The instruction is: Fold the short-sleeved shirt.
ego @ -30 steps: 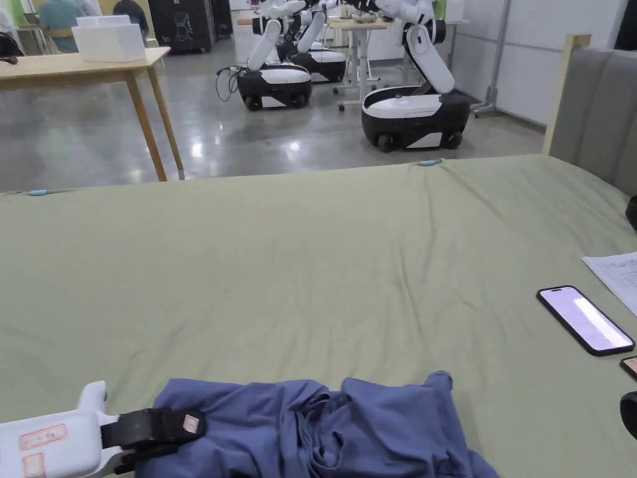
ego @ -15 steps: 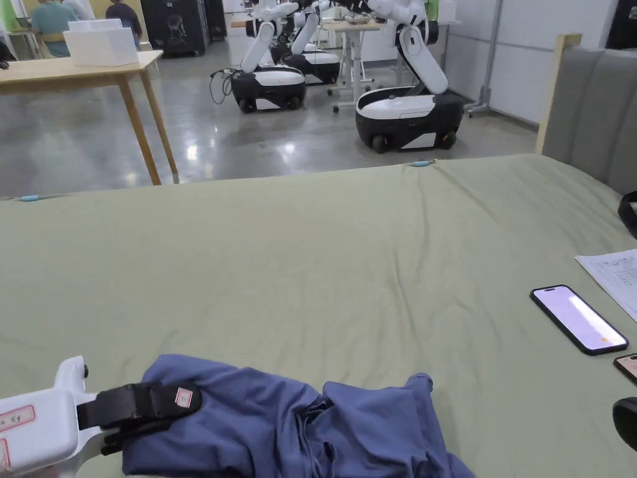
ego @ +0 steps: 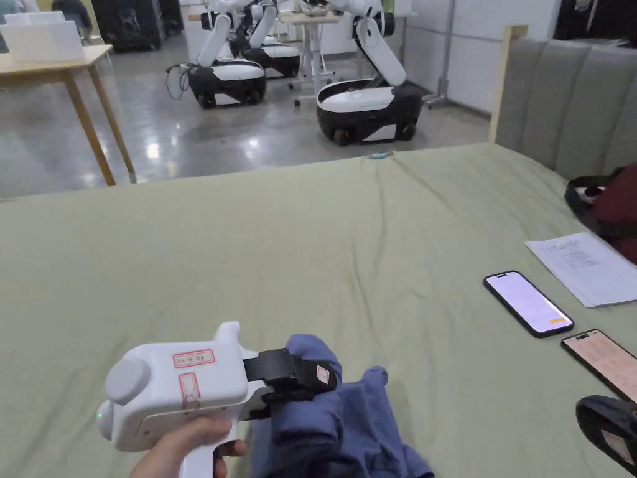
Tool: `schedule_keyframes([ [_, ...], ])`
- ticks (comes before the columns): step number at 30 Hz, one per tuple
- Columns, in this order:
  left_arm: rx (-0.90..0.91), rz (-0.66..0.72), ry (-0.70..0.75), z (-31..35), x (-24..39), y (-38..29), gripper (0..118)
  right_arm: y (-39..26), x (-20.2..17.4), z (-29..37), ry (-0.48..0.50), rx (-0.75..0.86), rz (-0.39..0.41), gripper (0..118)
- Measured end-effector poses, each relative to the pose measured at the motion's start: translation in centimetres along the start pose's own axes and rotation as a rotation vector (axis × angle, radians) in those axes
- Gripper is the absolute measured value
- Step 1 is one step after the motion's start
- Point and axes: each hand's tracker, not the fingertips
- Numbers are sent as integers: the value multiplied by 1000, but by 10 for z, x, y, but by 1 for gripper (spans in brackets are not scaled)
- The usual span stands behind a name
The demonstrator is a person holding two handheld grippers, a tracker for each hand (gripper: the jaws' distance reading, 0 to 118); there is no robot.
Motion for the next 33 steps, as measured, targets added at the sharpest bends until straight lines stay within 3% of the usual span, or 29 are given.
schedule_keyframes([
  [5,-42,65,27,-33,-22,-6,10,-4,8,13,-27,19,-28,1],
  [6,-42,65,33,-34,-21,-6,14,-5,10,15,-33,18,-31,1],
  [7,-42,63,31,-34,-20,-6,29,-6,12,16,-40,15,-34,1],
  [8,-37,61,10,-36,-18,-6,68,-8,13,17,-45,12,-37,1],
  [9,-34,62,-67,-43,-9,-7,95,-9,15,17,-49,9,-40,1],
  [10,-43,62,-126,-49,-1,-9,113,-10,16,17,-55,6,-44,1],
  [11,-58,49,-150,-54,8,-9,118,-12,17,17,-58,3,-46,1],
  [15,-76,2,-96,-70,24,-3,118,-14,18,17,-62,-7,-55,1],
  [21,-141,76,-162,-92,34,-12,118,-14,18,19,-66,-6,-49,1],
  [26,-90,23,-141,-61,42,-3,118,-11,17,21,-70,0,-43,1],
  [28,-45,-32,-166,-30,43,1,111,-10,16,21,-67,8,-43,1],
  [29,-17,-66,-173,-15,44,2,88,-9,16,21,-66,10,-44,1],
  [30,24,-132,-174,7,44,1,48,-8,15,21,-65,15,-45,1],
  [31,82,-186,-142,28,43,-3,0,-8,14,20,-63,19,-47,1],
  [33,181,-249,-64,78,38,-17,0,-7,14,17,-50,27,-55,1],
])
